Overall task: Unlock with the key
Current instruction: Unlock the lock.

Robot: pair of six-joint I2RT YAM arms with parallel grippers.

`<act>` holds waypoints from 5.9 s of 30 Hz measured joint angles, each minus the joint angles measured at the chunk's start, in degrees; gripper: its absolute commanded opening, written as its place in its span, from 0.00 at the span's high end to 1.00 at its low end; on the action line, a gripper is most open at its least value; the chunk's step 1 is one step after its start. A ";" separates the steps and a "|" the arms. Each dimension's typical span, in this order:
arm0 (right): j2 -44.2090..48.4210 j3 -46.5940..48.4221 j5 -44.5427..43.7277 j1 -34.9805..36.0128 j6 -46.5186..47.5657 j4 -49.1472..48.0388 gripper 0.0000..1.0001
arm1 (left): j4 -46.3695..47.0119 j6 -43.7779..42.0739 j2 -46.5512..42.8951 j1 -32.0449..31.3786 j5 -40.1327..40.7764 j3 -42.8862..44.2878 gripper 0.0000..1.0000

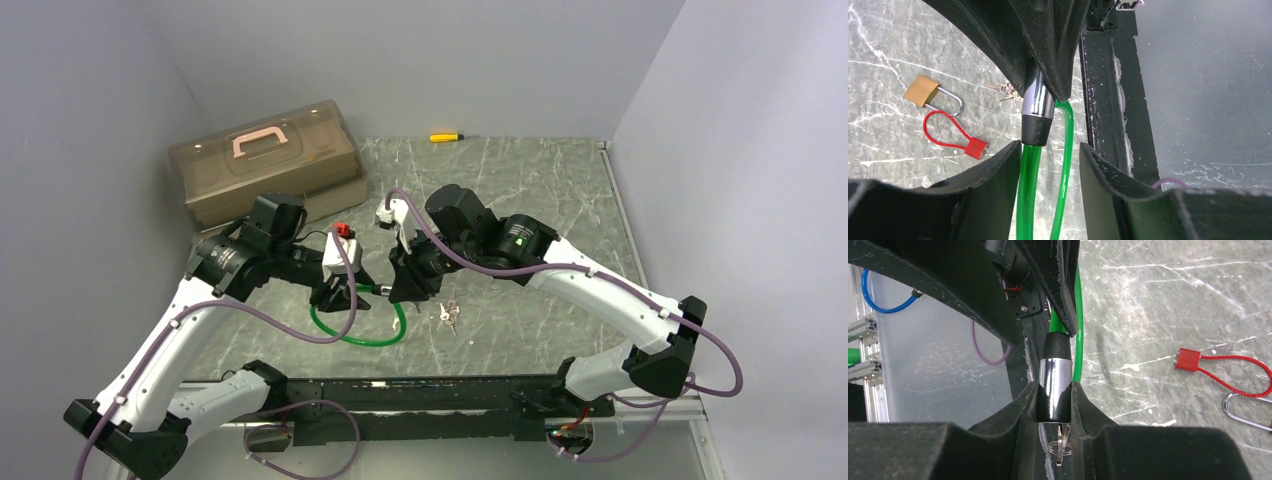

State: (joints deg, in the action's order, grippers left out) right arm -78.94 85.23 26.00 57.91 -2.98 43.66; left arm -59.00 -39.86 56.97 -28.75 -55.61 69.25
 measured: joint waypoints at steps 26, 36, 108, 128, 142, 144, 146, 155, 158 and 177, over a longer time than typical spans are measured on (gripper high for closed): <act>0.46 0.00 -0.59 1.22 -0.09 -0.72 0.84 | 1.73 -0.81 0.26 0.02 0.11 -2.49 1.00; 6.47 -0.55 -4.13 1.09 -0.20 -3.30 0.50 | 1.88 2.56 0.20 0.04 0.31 -2.36 1.00; 11.54 -9.11 12.72 -13.92 -20.48 -21.35 0.60 | -0.33 -4.76 0.90 -6.62 20.92 16.61 1.00; 14.45 -2.56 10.91 -13.35 -11.54 -15.56 0.65 | 2.99 -4.92 0.90 -7.15 17.64 17.22 1.00; 12.59 -2.51 12.26 -13.35 -12.31 -16.02 0.99 | 2.99 -4.90 0.87 -7.15 17.53 17.22 1.00; 12.41 -2.54 12.57 -13.35 -12.85 -16.33 1.00 | 2.99 -4.96 0.87 -7.15 17.86 17.22 1.00; 12.17 -2.54 12.66 -13.38 -13.60 -16.55 1.00 | 3.02 -5.14 0.87 -7.34 18.56 17.22 1.00; 9.22 -2.54 12.48 -14.53 -22.36 -18.10 1.00 | 3.15 -10.34 -0.17 -11.04 29.22 16.68 1.00; 8.66 -2.54 13.33 -16.20 -27.06 -18.93 1.00 | 4.42 -12.55 -0.50 -12.70 32.72 16.52 1.00; 8.66 -6.75 24.06 -21.77 -51.95 -33.05 1.00 | 18.21 -22.75 -6.80 -21.31 44.41 8.55 1.00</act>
State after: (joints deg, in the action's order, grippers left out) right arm -70.28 78.48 50.06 36.14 -54.94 10.61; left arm -40.80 -62.61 50.17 -50.06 -11.20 77.80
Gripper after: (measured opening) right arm 0.010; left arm 0.083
